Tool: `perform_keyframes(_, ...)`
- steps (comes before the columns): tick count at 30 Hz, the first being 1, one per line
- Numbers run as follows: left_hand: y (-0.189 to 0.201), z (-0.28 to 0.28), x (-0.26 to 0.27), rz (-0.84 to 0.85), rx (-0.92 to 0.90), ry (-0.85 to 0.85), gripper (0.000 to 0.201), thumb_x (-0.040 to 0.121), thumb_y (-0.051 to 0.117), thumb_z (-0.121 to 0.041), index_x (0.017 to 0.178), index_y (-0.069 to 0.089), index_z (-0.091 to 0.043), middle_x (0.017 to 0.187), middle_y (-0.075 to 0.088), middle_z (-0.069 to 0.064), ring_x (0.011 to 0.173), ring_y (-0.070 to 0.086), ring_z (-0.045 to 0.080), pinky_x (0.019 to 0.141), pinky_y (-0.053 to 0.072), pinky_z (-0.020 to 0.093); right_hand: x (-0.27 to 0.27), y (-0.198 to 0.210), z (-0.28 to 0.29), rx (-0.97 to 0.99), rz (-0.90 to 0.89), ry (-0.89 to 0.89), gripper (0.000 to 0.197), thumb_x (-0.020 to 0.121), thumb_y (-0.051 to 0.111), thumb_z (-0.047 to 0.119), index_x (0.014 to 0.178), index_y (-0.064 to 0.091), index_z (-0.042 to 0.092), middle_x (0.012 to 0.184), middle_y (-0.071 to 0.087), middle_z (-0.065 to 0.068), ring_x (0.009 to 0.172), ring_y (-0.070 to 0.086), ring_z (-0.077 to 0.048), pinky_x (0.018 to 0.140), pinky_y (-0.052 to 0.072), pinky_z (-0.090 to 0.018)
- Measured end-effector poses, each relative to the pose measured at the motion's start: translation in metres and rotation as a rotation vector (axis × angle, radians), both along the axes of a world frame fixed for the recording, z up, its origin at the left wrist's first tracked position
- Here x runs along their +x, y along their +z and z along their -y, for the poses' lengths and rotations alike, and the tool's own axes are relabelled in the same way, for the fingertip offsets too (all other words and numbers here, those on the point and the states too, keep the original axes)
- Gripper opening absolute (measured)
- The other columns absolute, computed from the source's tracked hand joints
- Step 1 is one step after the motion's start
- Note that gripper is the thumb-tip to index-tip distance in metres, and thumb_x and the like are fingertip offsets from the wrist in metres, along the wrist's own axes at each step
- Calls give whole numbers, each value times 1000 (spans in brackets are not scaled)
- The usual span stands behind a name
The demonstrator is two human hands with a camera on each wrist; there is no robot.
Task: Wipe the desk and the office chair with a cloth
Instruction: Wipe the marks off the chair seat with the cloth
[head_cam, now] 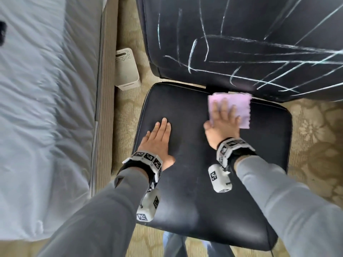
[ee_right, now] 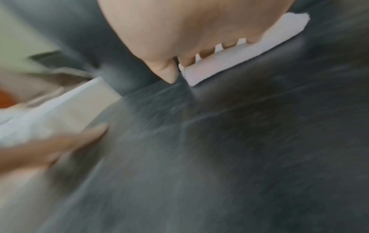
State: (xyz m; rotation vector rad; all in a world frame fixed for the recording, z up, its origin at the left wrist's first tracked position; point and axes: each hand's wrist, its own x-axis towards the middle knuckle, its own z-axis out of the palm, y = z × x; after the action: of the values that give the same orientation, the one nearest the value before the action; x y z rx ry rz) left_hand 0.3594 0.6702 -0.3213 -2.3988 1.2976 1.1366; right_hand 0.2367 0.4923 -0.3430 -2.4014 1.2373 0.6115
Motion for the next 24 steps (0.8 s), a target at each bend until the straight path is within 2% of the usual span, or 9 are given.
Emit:
perform_keyframes(2, 1, -2, 0, 3, 7, 4, 110, 89, 61, -42, 157, -20, -18, 162, -32, -5, 152, -20, 13, 125, -1, 38, 25, 1, -35, 41, 54, 287, 80, 80, 12, 42, 157, -7, 32, 165, -15, -2, 150, -10, -38, 119, 0, -57)
perform_keyframes(5, 3, -10, -1, 4, 12, 13, 108, 87, 60, -41, 158, -18, -17, 165, -26, -4, 153, -18, 12, 124, -1, 37, 41, 2, -66, 128, 73, 559, 73, 96, 32, 35, 156, -11, 33, 161, -26, 5, 149, -23, -31, 120, -11, -50)
perform_keyframes(7, 5, -18, -4, -21, -1, 31, 108, 88, 60, -40, 158, -19, -18, 163, -29, -6, 153, -18, 11, 124, -1, 35, 30, 0, -55, 103, 51, 515, 74, 100, 36, 30, 156, -12, 34, 162, -26, 6, 149, -21, -29, 121, -9, -48)
perform_keyframes(11, 8, -29, -13, -50, -12, 70, 106, 89, 59, -37, 157, -21, -20, 161, -35, -7, 152, -19, 11, 125, 2, 35, -16, 0, -6, 26, -50, 89, 70, 101, 31, 30, 156, -12, 29, 164, -20, -1, 151, -10, -36, 120, 4, -55)
perform_keyframes(15, 6, -37, -26, -64, -7, 127, 109, 88, 60, -41, 157, -23, -19, 160, -37, -5, 153, -19, 15, 126, 4, 38, -13, 8, 1, 74, -82, 77, 71, 100, 32, 31, 156, -10, 28, 164, -19, -2, 150, -9, -37, 120, 5, -56)
perform_keyframes(17, 6, -44, -31, -63, -13, 142, 111, 87, 61, -43, 157, -21, -18, 161, -36, -4, 153, -17, 16, 126, 7, 39, 3, 11, -18, 67, -58, 197, 74, 99, 36, 31, 156, -12, 29, 164, -21, -2, 150, -11, -37, 120, 3, -55)
perform_keyframes(20, 7, -55, -39, -67, -33, 141, 112, 84, 62, -41, 158, -18, -14, 163, -32, 0, 154, -16, 17, 125, 10, 39, 23, 15, -70, 79, -25, 540, 79, 98, 40, 27, 155, -15, 31, 162, -25, 0, 150, -16, -35, 122, 1, -52)
perform_keyframes(22, 7, -68, -44, -88, -50, 121, 115, 84, 65, -41, 158, -18, -11, 164, -28, 4, 153, -17, 18, 126, 6, 38, 31, 16, -101, 118, -12, 720, 77, 99, 38, 26, 156, -13, 33, 162, -26, 2, 150, -19, -33, 122, 0, -52)
perform_keyframes(24, 7, -87, -49, -99, -63, 56, 114, 86, 65, -41, 157, -18, -10, 163, -29, 4, 153, -20, 19, 127, 1, 38, 34, 16, -110, 133, -20, 797, 71, 102, 33, 25, 155, -13, 36, 162, -25, 5, 150, -18, -30, 122, 1, -52)
